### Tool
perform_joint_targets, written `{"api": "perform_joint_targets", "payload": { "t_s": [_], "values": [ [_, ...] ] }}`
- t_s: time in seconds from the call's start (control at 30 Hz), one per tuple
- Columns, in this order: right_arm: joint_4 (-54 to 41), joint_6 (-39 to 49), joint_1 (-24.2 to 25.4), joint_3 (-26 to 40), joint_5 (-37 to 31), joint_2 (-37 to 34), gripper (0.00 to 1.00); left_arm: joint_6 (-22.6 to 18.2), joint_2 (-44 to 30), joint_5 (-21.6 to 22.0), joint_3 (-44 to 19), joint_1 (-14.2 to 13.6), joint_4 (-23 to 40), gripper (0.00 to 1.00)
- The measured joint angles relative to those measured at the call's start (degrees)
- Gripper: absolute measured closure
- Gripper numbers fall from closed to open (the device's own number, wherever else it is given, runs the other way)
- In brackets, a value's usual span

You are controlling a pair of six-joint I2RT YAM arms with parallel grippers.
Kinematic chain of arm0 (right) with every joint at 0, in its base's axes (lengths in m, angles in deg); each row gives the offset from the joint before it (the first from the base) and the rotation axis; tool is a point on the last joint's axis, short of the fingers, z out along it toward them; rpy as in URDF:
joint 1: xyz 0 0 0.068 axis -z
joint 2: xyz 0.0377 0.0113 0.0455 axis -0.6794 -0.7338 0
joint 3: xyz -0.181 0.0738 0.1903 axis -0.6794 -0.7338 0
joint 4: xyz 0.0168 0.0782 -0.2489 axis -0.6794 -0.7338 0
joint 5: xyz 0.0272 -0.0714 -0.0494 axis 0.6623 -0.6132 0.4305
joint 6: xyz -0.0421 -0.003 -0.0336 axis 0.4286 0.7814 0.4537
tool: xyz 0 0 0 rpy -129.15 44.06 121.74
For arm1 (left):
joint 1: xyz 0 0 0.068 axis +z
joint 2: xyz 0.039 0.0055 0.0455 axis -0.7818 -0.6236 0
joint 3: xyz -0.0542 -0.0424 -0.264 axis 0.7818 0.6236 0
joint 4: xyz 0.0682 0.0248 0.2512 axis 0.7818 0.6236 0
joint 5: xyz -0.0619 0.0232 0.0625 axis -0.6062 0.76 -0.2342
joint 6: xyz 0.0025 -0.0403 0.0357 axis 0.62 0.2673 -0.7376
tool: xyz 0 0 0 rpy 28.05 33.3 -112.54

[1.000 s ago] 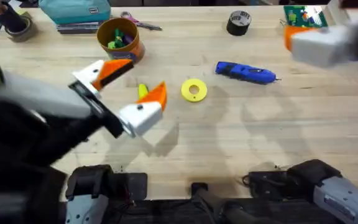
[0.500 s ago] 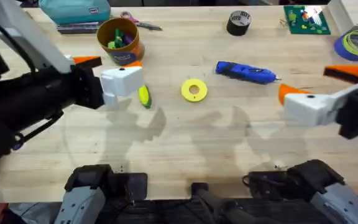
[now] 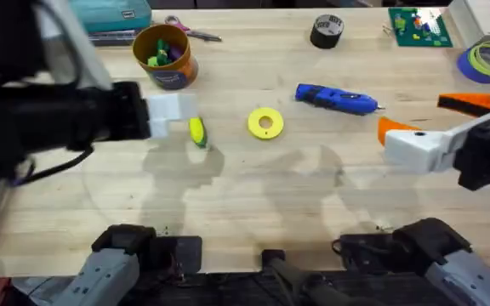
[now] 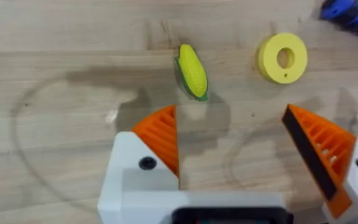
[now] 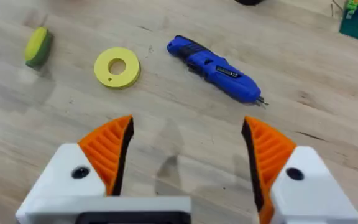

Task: Pick up the gripper from the table and insert it into the empty holder that is missing its gripper. Then pick up a screw, insert it into the mounting hole, and use the screwdriver to tighten it. Finally, clean up the table by picking up the vegetable and placing it into the bucket.

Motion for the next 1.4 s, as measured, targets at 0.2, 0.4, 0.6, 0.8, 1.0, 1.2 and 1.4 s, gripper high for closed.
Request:
{"api": "perform_joint_targets", "payload": {
  "t_s": [0.2, 0.4, 0.6, 0.8, 1.0, 1.2, 1.4],
  "values": [
    [0.0, 0.0, 0.0, 0.0, 0.0, 0.0, 0.005, 12.7, -9.5, 13.0, -0.8, -14.5, -0.2, 0.014],
    [0.0, 0.0, 0.0, 0.0, 0.0, 0.0, 0.005, 25.5, -24.3, 20.7, -0.8, -20.8, -6.4, 0.015],
    [0.0, 0.0, 0.0, 0.0, 0.0, 0.0, 0.005, 28.2, -34.9, 19.1, -0.8, -16.8, -11.3, 0.015],
    [0.0, 0.0, 0.0, 0.0, 0.0, 0.0, 0.005, 27.1, -42.8, 13.7, -0.8, -13.0, -13.9, 0.054],
    [0.0, 0.0, 0.0, 0.0, 0.0, 0.0, 0.004, 26.5, -44.3, 11.5, -0.8, -13.0, -14.4, 0.227],
    [0.0, 0.0, 0.0, 0.0, 0.0, 0.0, 0.004, 26.0, -44.3, 11.6, -0.9, -12.9, -14.4, 0.789],
    [0.0, 0.0, 0.0, 0.0, 0.0, 0.0, 0.005, 25.8, -44.1, 11.5, -1.1, -12.7, -14.4, 0.966]
  ]
}}
